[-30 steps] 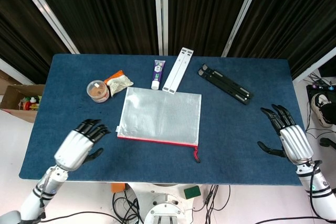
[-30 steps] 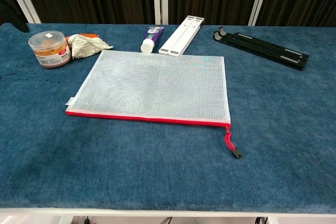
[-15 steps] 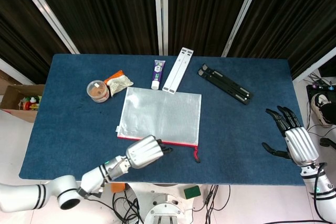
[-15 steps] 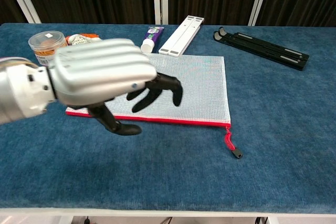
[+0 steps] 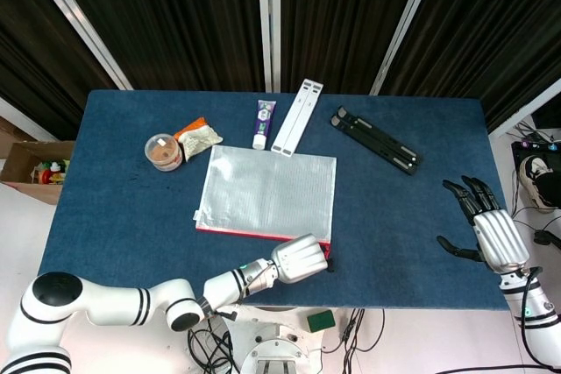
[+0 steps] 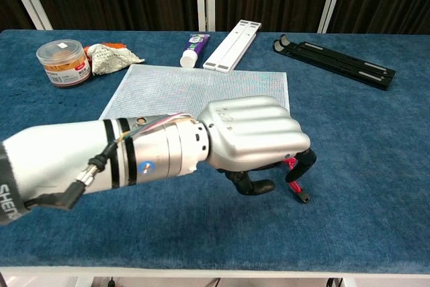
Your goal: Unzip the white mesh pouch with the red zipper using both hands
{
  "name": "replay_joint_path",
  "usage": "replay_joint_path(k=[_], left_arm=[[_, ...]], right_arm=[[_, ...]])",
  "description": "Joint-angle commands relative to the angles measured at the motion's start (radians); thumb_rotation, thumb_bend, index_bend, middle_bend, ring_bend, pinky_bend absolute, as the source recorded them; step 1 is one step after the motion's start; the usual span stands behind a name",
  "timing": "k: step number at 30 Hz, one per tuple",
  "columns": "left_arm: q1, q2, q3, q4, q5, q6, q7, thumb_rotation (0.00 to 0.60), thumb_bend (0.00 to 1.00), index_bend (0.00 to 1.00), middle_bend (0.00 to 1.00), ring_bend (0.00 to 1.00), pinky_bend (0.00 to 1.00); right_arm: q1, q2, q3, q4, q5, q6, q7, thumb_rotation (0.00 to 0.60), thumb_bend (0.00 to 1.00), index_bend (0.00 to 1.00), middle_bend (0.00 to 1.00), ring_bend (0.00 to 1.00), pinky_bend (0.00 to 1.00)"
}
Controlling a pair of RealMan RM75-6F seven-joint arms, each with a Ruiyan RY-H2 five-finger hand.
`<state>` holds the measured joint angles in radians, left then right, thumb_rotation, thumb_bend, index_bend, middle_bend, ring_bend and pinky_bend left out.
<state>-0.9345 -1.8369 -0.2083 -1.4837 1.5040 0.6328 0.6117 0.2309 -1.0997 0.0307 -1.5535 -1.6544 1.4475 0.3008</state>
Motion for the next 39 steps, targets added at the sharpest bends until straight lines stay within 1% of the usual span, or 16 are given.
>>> replay_joint_path(k=[1,5,11,15,26,34,39], left_arm=[[-0.034,-0.049,-0.008,0.053,-0.035,-0.008,0.026,0.6,0.36,0.46,0.88,0.86,1.0],[-0.053,-0.098,-0.016,0.11,-0.062,0.02,0.042,0.6,0.29,0.46,0.88,0.86,1.0],[-0.074,-0.134,-0.013,0.146,-0.09,0.05,0.049,0.6,0.28,0.48,0.88,0.86,1.0],[-0.088,-0.147,-0.01,0.163,-0.108,0.058,0.059,0.6,0.28,0.48,0.88,0.86,1.0],[-0.103,-0.154,0.021,0.178,-0.157,0.08,0.097,0.6,0.28,0.48,0.88,0.86,1.0],[-0.11,-0.157,0.042,0.184,-0.186,0.087,0.098,0.6,0.28,0.49,0.88,0.86,1.0],[-0.112,-0.157,0.056,0.185,-0.191,0.094,0.096,0.6,0.33,0.51,0.88,0.86,1.0]], right_arm=[[0.001,-0.003,-0.001,0.005,0.002,-0.003,0.004,0.6,0.19,0.07,0.18,0.0,0.09],[-0.001,-0.007,-0.001,0.013,0.007,-0.001,0.009,0.6,0.19,0.07,0.18,0.0,0.09],[-0.004,-0.008,-0.003,0.021,0.01,0.0,0.018,0.6,0.19,0.07,0.18,0.0,0.09],[-0.005,-0.009,-0.004,0.026,0.009,0.002,0.024,0.6,0.19,0.07,0.18,0.0,0.09],[-0.007,-0.014,-0.005,0.039,0.013,0.0,0.038,0.6,0.2,0.07,0.18,0.0,0.09],[-0.006,-0.016,-0.004,0.042,0.018,-0.004,0.041,0.6,0.19,0.07,0.18,0.0,0.09],[-0.005,-0.018,-0.005,0.045,0.019,-0.008,0.043,0.6,0.19,0.07,0.18,0.0,0.09]])
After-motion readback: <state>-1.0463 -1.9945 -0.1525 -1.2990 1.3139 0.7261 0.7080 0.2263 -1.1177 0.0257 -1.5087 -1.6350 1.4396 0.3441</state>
